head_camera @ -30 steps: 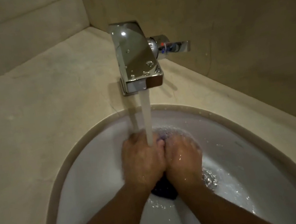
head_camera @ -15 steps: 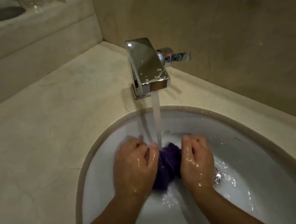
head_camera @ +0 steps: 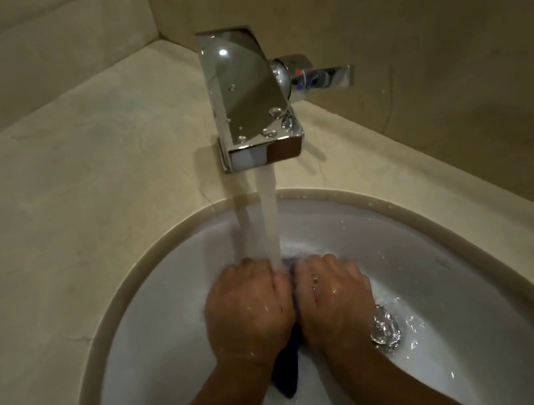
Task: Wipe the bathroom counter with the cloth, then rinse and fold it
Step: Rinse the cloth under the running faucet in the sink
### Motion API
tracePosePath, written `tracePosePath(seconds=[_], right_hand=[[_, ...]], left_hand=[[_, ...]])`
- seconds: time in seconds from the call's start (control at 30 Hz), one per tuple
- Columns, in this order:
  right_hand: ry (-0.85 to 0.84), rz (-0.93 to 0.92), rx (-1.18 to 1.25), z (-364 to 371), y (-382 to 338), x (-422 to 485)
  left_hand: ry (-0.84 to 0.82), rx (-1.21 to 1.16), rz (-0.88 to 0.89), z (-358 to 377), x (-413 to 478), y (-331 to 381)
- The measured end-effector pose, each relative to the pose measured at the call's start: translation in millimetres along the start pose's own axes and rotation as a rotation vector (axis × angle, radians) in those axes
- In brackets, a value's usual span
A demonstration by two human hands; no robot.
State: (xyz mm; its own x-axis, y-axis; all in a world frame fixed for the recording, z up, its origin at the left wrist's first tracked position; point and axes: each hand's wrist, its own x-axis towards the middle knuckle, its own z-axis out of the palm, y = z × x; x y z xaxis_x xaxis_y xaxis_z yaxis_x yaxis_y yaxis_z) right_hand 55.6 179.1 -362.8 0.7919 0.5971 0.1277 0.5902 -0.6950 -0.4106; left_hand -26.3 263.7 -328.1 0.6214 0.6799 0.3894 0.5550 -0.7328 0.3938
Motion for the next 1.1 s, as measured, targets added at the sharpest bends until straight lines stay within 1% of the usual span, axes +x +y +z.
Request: tracePosePath(seconds=[0.07, 0.1, 0.13, 0.17, 0.23, 0.27, 0.33, 0.37, 0.43, 0.53, 0.67, 0.7, 0.73, 0.8, 0.83, 0.9, 0.93, 0.97, 1.0, 1.03, 1.1], right_hand=[[-0.075, -0.059, -0.118, -1, 1, 7], [-0.075, -0.066, -0.14, -4, -1, 9], [-0.051, -0.04, -0.135, -8, -5, 11], [-0.023, 0.006, -0.119, -10, -8, 13], [0.02, 0.092, -0.054, -9, -8, 16], [0.042, 0.105, -0.011, -8, -7, 16], [0.007, 0.101, 0.101, -9, -4, 14], [-0.032, 0.085, 0.137, -13, -6, 13], [-0.067, 0.089, 0.194, -21, -6, 13], [-0.037, 0.19, 0.299, -29, -4, 14], [-0.064, 0.352, 0.479, -49, -9, 12], [-0.07, 0.373, 0.509, -56, -10, 13], [-0.08, 0.399, 0.541, -60, -9, 16], [-0.126, 0.514, 0.702, -66, -7, 24], [-0.176, 0.605, 0.841, -67, -6, 28], [-0.33, 0.787, 1.145, -73, -13, 33], [-0.369, 0.798, 1.186, -72, -15, 34], [-0.373, 0.745, 1.132, -71, -18, 33], [-0.325, 0.631, 0.984, -69, -21, 30], [-0.231, 0.494, 0.817, -66, -22, 22], [-0.04, 0.225, 0.595, -61, -26, -1]], left_hand=[[-0.053, 0.02, -0.068, 6, 3, 5], [-0.08, 0.013, -0.129, 9, 5, 7], [-0.106, -0.013, -0.183, 11, 7, 8], [-0.112, -0.052, -0.201, 13, 10, 8], [-0.128, -0.092, -0.16, 15, 12, 8], [-0.162, -0.058, -0.136, 14, 13, 9], [-0.272, 0.019, -0.14, 11, 16, 11], [-0.297, 0.027, -0.154, 7, 14, 12], [-0.283, -0.026, -0.143, -6, 3, 9], [-0.291, -0.039, -0.079, -32, -23, 0], [-0.492, -0.021, -0.026, -52, -27, -1], [-0.512, -0.024, -0.025, -56, -20, -1], [-0.493, -0.042, -0.022, -62, -11, -1], [-0.359, -0.131, -0.024, -79, 10, -1], [-0.285, -0.202, -0.038, -85, 19, 0], [-0.203, -0.375, -0.107, -95, 29, 2], [-0.184, -0.452, -0.148, -96, 31, 2], [-0.162, -0.489, -0.172, -94, 31, 0], [-0.139, -0.48, -0.172, -89, 28, -2], [-0.121, -0.437, -0.152, -81, 23, -6], [-0.149, -0.371, -0.108, -62, 12, -11]])
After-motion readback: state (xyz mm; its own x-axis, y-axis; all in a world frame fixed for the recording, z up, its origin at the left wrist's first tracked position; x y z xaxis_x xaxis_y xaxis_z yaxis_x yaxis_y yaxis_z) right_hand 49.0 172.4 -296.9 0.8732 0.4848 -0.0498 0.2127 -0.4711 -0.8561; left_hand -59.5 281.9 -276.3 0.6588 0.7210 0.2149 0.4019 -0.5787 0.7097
